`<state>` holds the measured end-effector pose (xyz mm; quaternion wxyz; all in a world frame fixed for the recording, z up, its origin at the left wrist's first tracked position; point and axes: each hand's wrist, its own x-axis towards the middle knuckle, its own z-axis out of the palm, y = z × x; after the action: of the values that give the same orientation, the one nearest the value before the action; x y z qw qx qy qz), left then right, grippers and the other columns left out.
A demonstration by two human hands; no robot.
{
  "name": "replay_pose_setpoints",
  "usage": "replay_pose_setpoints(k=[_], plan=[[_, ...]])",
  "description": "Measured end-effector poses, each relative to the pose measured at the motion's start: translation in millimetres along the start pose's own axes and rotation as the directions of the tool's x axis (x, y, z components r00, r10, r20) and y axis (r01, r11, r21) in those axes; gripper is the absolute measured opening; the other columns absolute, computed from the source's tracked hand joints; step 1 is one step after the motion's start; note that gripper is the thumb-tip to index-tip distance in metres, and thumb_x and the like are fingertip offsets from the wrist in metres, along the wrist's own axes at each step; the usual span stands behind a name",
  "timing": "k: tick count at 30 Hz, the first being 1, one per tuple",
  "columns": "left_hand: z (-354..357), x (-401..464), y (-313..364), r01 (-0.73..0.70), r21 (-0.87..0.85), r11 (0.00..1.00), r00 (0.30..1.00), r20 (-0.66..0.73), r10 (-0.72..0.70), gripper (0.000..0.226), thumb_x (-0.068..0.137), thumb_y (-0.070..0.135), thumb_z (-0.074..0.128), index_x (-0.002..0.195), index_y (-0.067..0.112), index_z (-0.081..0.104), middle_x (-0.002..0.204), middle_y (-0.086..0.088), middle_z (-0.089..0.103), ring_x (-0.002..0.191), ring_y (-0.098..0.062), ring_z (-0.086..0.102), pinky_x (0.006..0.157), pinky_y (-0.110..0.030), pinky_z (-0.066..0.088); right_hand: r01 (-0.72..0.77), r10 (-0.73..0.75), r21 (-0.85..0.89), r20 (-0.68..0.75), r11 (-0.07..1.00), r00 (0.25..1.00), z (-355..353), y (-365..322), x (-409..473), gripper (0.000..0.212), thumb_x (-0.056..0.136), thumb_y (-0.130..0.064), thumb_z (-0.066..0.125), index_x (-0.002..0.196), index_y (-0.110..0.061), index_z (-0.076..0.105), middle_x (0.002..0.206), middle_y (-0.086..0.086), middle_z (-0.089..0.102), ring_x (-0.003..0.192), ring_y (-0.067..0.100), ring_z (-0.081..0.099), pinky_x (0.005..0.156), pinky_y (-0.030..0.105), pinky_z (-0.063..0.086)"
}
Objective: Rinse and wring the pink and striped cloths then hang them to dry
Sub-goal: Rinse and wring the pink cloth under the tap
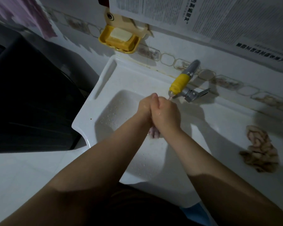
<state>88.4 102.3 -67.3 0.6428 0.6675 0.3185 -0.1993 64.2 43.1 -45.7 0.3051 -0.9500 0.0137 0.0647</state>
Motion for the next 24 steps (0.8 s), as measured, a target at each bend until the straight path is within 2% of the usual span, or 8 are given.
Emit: replay_pose_setpoints(k=[4,7,9,11,15,18,21,24], plan=[[14,-14,-5,0.184,-0.387,0.904,0.981,0.128,-0.145,0.036,0.098,0.030,0.045,0.065,0.015,0.049,0.039,0.002,0.049,0.028,-0.009,0.045,0.032,-0.012,0.034,-0.225,0.225,0.006,0.031,0.974,0.974,-15,17,35,0.043,0.099,-0.039,0.039,0.085,-0.005,0.062,0.095,0.018,0.064,0.092,0.033,0.060,0.072,0.031,0.037],[15,-14,-1,0.158,-0.340,0.927,0.987,0.059,-0.147,0.042,0.096,0.032,0.047,0.058,0.013,0.046,0.035,0.000,0.044,0.024,-0.012,0.038,0.033,-0.011,0.030,-0.261,0.254,0.125,0.067,0.957,0.965,-6,32,49,0.035,0.099,-0.033,0.042,0.096,-0.006,0.064,0.105,0.020,0.065,0.101,0.035,0.060,0.075,0.033,0.040],[3,-7,-5,0.103,-0.358,0.928,0.993,0.090,-0.076,0.045,0.097,0.038,0.046,0.061,0.012,0.052,0.044,-0.005,0.053,0.034,-0.016,0.049,0.039,-0.015,0.040,-0.328,0.319,0.428,0.094,0.842,0.943,-1,36,47,0.030,0.098,-0.031,0.044,0.081,-0.012,0.061,0.094,0.017,0.067,0.096,0.036,0.063,0.078,0.039,0.046],[-13,3,-14,0.055,-0.322,0.945,0.997,0.070,-0.035,0.041,0.099,0.042,0.043,0.079,0.011,0.062,0.079,-0.015,0.067,0.066,-0.022,0.063,0.065,-0.028,0.054,-0.464,0.415,0.674,0.249,0.575,0.875,-7,36,42,0.034,0.097,-0.036,0.045,0.074,-0.014,0.059,0.077,0.004,0.065,0.077,0.026,0.066,0.068,0.034,0.052],[-35,1,-41,0.178,-0.136,0.975,0.980,-0.062,-0.188,0.051,0.102,0.044,0.033,0.139,0.009,0.041,0.141,-0.014,0.043,0.124,-0.031,0.045,0.102,-0.045,0.037,-0.575,0.206,0.798,0.541,0.180,0.816,-17,32,32,0.026,0.096,-0.034,0.051,0.082,-0.014,0.059,0.072,0.004,0.065,0.066,0.016,0.065,0.060,0.029,0.054],[-40,-15,-61,0.425,-0.293,0.857,0.905,0.151,-0.397,0.065,0.099,0.057,0.023,0.121,0.001,0.051,0.131,-0.015,0.052,0.108,-0.029,0.051,0.093,-0.040,0.041,-0.521,0.048,0.827,0.523,0.210,0.851,-20,29,15,0.030,0.086,-0.035,0.061,0.098,-0.007,0.061,0.087,0.012,0.071,0.085,0.024,0.066,0.083,0.041,0.051],[-35,-23,-59,0.484,-0.531,0.696,0.848,0.480,-0.224,0.084,0.093,0.068,0.012,0.106,-0.002,0.057,0.104,-0.020,0.064,0.098,-0.032,0.056,0.086,-0.042,0.044,-0.466,-0.031,0.817,0.505,0.340,0.863,-19,34,-8,0.034,0.091,-0.026,0.058,0.104,0.005,0.057,0.099,0.025,0.067,0.090,0.026,0.063,0.085,0.038,0.049],[-32,-13,-42,0.321,-0.630,0.707,0.932,0.341,-0.119,0.058,0.100,0.054,0.023,0.096,0.007,0.057,0.089,-0.012,0.064,0.095,-0.025,0.062,0.087,-0.044,0.049,-0.390,-0.041,0.687,0.520,0.613,0.853,-19,46,-33,0.014,0.093,-0.014,0.056,0.088,0.000,0.057,0.077,0.012,0.063,0.070,0.014,0.057,0.066,0.022,0.045]])
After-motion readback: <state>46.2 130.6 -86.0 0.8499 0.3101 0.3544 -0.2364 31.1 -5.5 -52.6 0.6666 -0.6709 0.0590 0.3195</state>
